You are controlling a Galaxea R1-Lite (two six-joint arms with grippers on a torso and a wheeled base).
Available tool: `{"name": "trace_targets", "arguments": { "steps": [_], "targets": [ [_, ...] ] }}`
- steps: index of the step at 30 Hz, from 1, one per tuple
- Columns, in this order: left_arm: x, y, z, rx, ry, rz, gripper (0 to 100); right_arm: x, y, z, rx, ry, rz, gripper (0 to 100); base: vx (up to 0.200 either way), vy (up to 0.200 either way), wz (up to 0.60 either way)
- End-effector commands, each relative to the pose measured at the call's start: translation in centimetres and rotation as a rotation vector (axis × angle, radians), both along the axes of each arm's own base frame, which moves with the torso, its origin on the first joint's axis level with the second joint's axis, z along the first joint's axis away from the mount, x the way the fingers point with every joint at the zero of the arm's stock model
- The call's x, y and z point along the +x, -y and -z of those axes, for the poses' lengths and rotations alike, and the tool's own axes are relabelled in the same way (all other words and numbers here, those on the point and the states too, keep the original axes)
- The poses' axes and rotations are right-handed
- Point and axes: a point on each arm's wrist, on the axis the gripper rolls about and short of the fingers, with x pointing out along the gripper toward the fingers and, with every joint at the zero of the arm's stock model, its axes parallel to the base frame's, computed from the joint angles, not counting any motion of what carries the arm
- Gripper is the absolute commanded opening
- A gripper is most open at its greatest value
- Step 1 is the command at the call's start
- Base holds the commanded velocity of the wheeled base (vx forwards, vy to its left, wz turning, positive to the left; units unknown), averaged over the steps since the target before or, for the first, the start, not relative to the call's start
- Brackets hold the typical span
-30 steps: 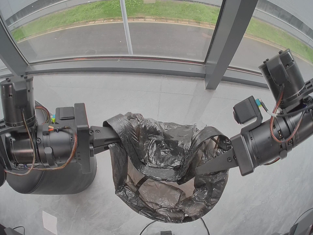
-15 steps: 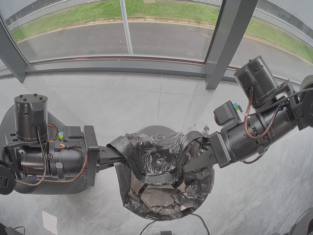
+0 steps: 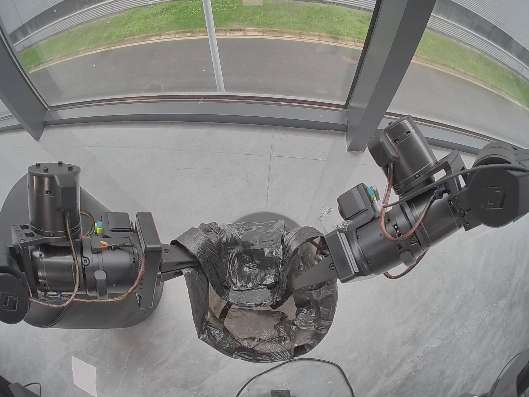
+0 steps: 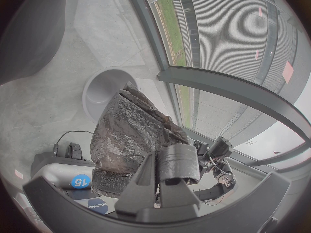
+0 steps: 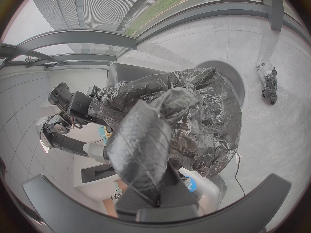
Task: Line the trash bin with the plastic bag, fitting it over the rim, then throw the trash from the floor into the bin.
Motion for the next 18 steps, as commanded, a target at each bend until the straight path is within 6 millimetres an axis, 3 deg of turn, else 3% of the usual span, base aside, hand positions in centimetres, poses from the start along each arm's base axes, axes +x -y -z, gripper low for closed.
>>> {"name": "trace_targets", "arguments": {
  "steps": [1,18],
  "targets": [
    [1.8,0.1,2.1,0.045,-0.060,-0.027,0,1.8,-0.3,2.4,-0.023,-0.022,0.020,0,0.000,0.000,0.00],
    [4.7,0.5,4.6,0.074,-0.062,-0.042,0,6.6,-1.4,8.7,-0.034,0.069,0.016,0,0.000,0.000,0.00]
  ]
}}
